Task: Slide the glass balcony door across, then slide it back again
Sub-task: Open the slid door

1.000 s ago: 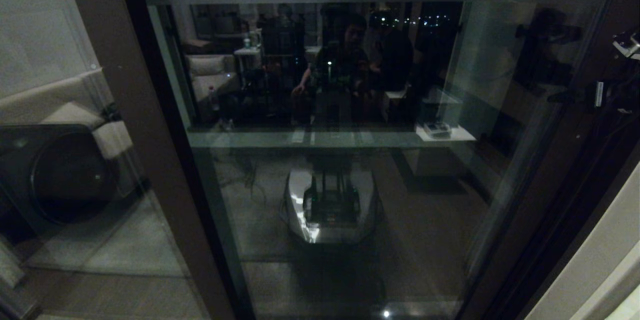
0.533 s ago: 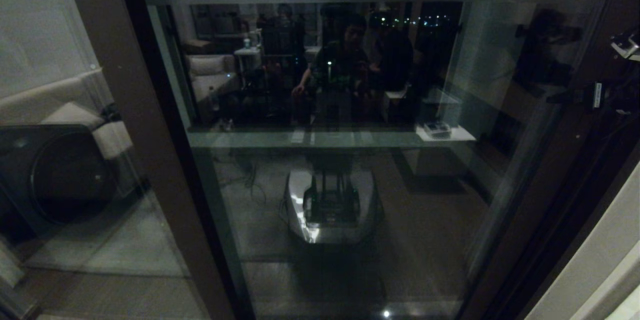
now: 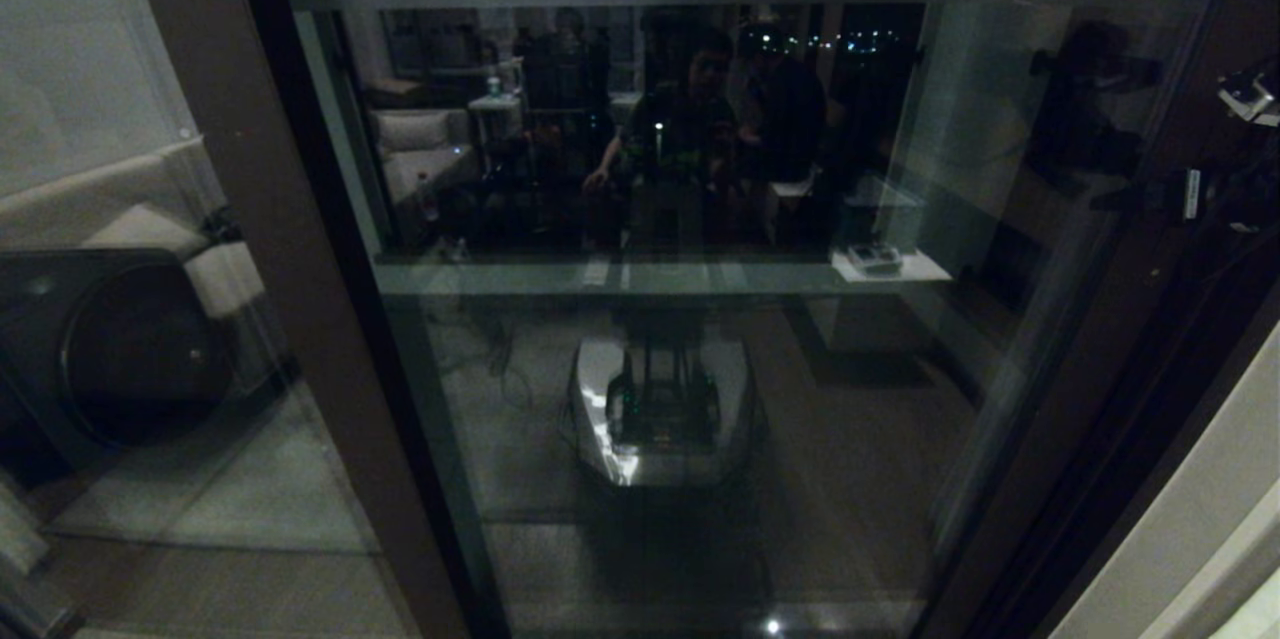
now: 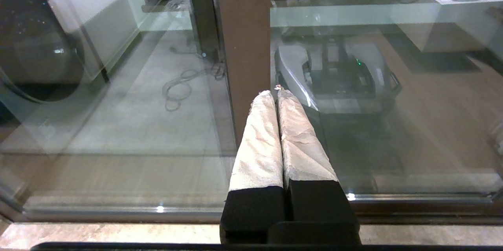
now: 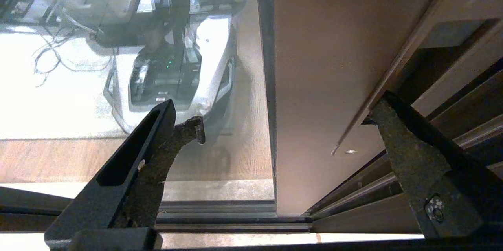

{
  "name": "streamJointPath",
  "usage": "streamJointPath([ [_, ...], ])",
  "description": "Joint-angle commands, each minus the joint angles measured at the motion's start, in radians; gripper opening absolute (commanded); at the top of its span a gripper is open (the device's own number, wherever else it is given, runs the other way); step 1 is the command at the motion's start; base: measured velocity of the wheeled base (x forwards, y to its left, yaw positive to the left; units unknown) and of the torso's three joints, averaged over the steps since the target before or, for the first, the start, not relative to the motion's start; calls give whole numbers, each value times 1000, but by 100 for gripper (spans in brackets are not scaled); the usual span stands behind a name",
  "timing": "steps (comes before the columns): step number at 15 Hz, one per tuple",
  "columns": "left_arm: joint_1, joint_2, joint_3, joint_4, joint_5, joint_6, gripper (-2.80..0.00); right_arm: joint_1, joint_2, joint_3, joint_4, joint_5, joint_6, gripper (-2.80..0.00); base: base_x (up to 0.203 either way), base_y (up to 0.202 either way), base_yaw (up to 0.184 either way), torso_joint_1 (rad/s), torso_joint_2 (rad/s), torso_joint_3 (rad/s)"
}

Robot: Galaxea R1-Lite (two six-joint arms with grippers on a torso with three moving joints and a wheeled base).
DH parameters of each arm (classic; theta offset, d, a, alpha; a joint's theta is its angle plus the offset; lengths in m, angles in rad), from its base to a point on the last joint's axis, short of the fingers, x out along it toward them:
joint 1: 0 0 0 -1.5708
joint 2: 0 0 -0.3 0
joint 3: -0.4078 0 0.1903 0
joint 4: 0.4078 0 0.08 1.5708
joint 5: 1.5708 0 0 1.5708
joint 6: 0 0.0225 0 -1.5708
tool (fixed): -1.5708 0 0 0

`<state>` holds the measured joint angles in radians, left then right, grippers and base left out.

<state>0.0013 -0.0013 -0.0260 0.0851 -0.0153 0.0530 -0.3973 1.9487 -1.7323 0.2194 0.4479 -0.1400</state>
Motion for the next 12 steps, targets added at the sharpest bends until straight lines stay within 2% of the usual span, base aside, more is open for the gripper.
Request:
streamJointPath([
  [1, 0, 0, 0, 1, 0, 1, -280, 0, -1, 1, 2, 5, -1, 0, 0, 0, 0, 0, 0, 0],
  [12, 0, 0, 0, 1, 0, 1, -280, 18, -17, 22, 2, 3, -1, 0, 0, 0, 0, 0, 0, 0],
])
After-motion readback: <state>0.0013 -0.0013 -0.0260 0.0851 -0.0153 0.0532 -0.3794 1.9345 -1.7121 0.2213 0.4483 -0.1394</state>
